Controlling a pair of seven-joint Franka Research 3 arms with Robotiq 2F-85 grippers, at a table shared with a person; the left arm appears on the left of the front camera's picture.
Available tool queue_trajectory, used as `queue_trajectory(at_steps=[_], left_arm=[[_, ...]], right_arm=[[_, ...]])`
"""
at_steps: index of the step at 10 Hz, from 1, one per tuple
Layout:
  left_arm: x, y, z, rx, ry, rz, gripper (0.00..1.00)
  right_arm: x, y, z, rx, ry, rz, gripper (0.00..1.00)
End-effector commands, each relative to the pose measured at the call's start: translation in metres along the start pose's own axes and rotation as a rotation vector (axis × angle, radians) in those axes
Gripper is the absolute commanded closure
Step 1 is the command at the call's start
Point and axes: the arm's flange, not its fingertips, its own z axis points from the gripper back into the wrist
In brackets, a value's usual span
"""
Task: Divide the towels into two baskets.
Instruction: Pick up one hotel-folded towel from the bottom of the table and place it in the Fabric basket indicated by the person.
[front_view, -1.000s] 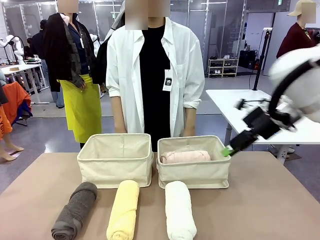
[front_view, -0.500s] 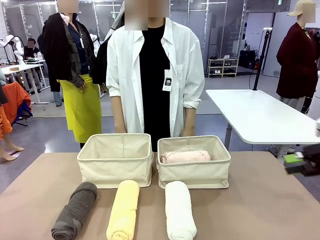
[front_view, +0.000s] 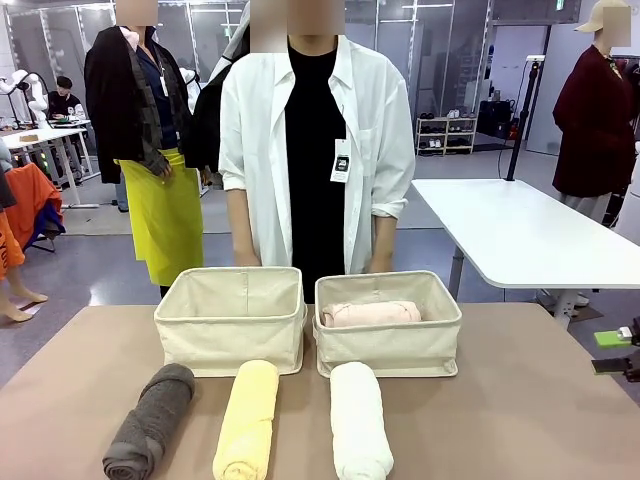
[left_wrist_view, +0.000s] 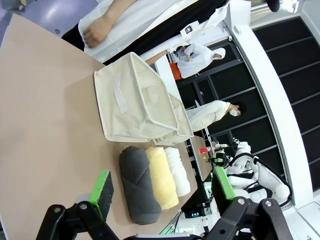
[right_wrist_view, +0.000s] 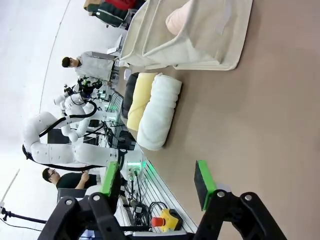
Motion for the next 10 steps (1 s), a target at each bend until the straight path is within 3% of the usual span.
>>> queue_trajectory(at_steps=[1,10], left_arm=[[-0.0006,-0.0009,0.0037,-0.005,-0.007,-0.006,0.00],[-0.0001,0.0001,0.0005,0.000,-0.001,0.000,0.00]], right_arm=[[-0.0016,0.0128,0.0064,-0.012,-0.019,0.021,0.25],[-0.0016,0.0128,0.0064,-0.012,-0.019,0.021,0.25]])
